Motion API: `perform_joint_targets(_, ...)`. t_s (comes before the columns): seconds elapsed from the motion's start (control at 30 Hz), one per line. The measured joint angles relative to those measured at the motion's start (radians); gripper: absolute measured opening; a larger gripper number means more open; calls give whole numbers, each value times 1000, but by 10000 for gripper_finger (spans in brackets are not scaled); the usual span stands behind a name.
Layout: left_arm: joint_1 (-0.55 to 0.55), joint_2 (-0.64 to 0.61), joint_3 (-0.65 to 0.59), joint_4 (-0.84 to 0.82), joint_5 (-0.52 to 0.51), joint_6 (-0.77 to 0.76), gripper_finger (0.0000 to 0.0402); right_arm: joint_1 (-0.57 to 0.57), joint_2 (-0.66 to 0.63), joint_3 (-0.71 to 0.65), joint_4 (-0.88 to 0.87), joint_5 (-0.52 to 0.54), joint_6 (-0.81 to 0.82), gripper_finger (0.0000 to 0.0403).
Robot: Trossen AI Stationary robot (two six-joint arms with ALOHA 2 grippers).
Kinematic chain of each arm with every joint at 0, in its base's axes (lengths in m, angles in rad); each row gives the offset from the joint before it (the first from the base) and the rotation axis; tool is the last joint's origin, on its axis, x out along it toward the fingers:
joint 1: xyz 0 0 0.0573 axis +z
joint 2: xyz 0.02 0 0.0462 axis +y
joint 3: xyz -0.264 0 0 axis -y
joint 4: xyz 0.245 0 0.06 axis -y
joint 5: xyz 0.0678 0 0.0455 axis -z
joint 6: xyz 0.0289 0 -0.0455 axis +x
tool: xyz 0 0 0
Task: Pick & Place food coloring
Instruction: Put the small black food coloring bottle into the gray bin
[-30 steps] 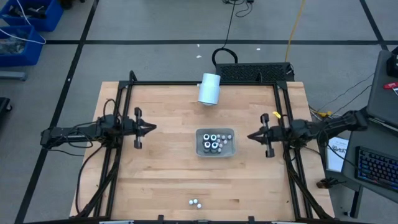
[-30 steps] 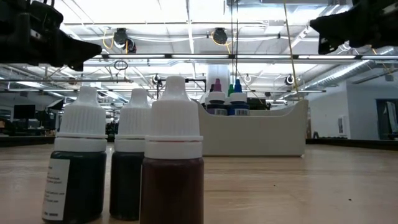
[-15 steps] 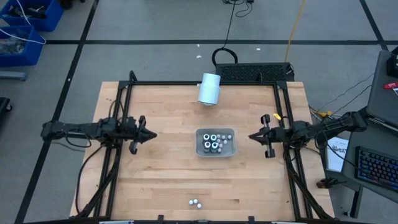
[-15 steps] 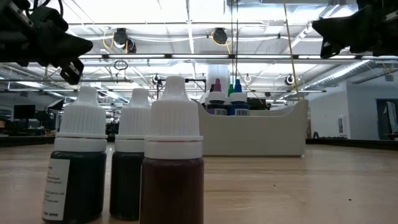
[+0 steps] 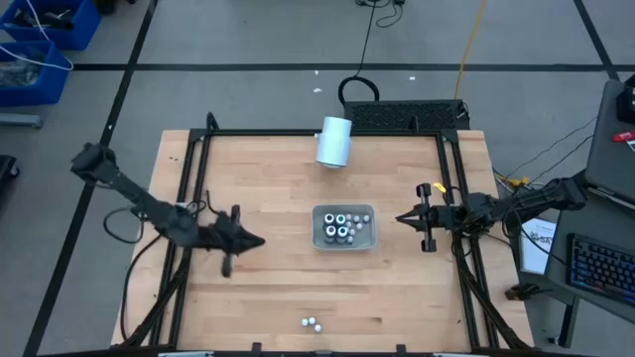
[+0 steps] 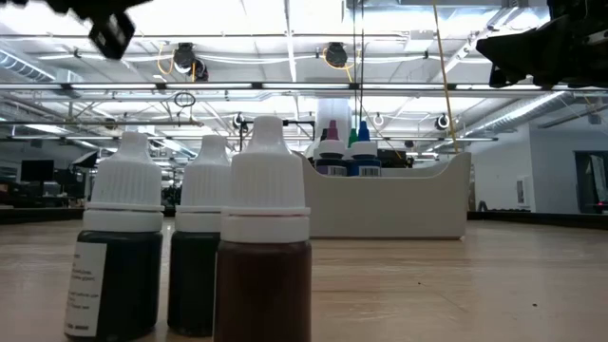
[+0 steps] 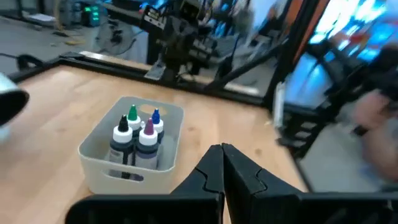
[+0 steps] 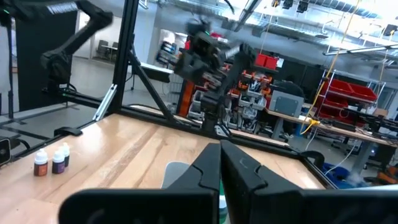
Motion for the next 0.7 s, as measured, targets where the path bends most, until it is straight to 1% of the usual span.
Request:
perform_joint_targets(0.17,-51,322,258,-80,-148,35,3,0,0,0,0,-1,0,1)
perform_joint_targets(0.27,-63,528,437,-212,-151,1,2,0,0,0,0,-1,0,1)
perform_joint_targets(0.33,-66,658,580,-342,-108,-80,4,0,0,0,0,-1,0,1)
perform_joint_targets(0.47,-66,901,904,-672,38,-225,2,0,0,-1,0,-1,0,1)
perform_joint_targets(0.6,-66,1113,1221,-947,180,-265,11,0,0,-1,0,0,0,1)
perform_joint_targets(0.7,-71,1240,1416,-1077,271,-287,21,0,0,-1,-8,0,-1,3)
